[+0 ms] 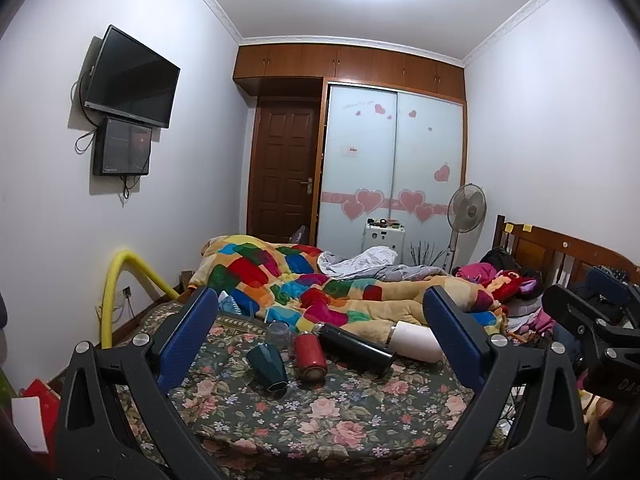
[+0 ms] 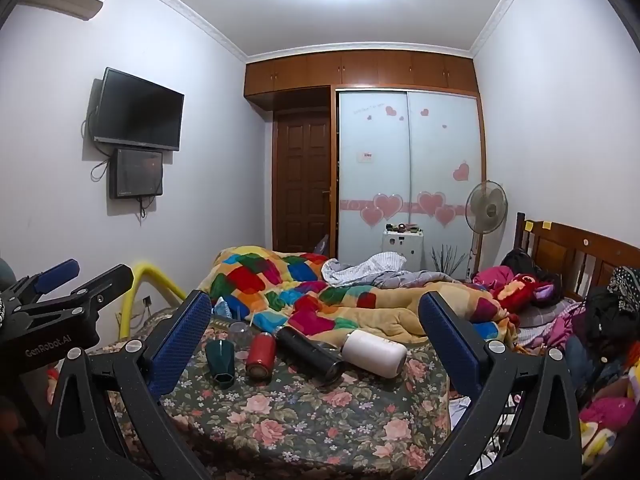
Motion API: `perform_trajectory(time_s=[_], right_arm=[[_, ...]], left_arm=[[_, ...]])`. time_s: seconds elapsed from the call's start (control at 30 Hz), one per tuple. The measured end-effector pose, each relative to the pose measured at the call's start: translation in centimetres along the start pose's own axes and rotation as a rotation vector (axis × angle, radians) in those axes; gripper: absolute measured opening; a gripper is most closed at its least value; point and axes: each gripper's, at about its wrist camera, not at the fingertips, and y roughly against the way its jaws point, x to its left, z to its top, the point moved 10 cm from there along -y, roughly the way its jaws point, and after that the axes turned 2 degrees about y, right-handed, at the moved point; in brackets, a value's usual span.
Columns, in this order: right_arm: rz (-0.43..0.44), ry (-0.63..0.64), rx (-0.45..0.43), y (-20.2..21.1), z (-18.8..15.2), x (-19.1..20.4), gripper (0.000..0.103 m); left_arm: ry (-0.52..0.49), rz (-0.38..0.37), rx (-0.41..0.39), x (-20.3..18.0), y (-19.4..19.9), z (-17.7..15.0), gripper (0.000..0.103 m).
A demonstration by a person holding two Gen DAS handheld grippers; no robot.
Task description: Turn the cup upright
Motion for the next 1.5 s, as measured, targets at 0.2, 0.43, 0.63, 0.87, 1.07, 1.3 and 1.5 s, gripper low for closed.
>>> perform_trajectory(time_s=[0.2,0.43,0.63,0.87,1.07,1.3,1.5], right_arm=[[0.001,0.001,0.003,-0.4,-0.6,-0.1,0.103],[0.002,-0.002,0.006,-0.2,-0.6,0.1,0.103],[0.005,-0.007,0.01,-0.4,-1.0,0.2,0.103],[0.005,-0.007,0.011,-0.4,-1.1,0.3,0.103],[0.006,-0.006,0.013,-0.4,-1.1,0.3,0.103],[0.002,-0.004,0.011,-0.4,-1.3,0.4,0.103],[0.004,-0.004,0.011,-0.4,-1.2,0.3,0.103]], left_arm=[[0.002,-0.006,0.009,-0.1,0.0,-0.1,0.103],[0.001,-0.004,0.009,-0.1,0.0,-0.1,0.103],[0.004,-0.007,0.003,0.0,0.0,0.1,0.103],[0.001,-0.002,0.003,0.2,-0.2,0.2,0.103],[0.001,-0.003,0.002,0.2,-0.1,0.2,0.103],[0.0,-0.013,0.0,0.1,-0.2,0.3,0.103],[0.0,-0.018,-0.004,-0.2,-0.1,0.4,0.103]])
